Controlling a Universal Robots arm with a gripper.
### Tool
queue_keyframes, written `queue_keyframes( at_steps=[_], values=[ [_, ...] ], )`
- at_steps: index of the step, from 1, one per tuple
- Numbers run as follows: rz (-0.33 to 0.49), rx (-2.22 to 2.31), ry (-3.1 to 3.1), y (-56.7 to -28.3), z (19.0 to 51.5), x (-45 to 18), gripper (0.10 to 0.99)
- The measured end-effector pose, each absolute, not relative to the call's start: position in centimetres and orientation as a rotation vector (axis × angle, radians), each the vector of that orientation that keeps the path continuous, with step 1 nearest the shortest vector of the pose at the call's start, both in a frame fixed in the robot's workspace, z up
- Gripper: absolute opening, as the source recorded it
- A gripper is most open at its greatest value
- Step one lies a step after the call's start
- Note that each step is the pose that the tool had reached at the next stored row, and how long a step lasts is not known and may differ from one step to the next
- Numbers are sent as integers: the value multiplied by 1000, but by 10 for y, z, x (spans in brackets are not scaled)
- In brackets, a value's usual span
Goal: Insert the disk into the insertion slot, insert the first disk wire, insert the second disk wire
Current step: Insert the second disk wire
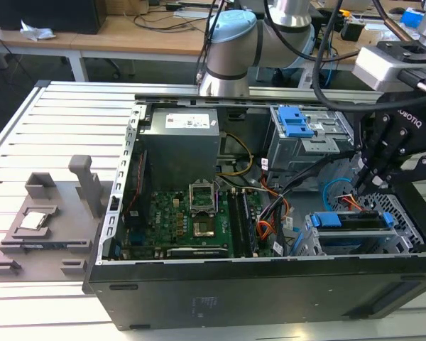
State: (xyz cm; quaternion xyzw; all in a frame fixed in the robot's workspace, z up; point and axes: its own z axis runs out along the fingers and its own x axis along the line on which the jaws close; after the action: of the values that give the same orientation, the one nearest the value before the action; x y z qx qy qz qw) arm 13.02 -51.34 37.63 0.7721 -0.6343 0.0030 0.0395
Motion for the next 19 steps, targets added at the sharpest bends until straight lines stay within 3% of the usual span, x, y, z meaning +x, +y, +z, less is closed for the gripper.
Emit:
queue_keyframes(
  at_steps=[19],
  values=[
    [-3,2155,-2176,-513,372,129,161]
  ],
)
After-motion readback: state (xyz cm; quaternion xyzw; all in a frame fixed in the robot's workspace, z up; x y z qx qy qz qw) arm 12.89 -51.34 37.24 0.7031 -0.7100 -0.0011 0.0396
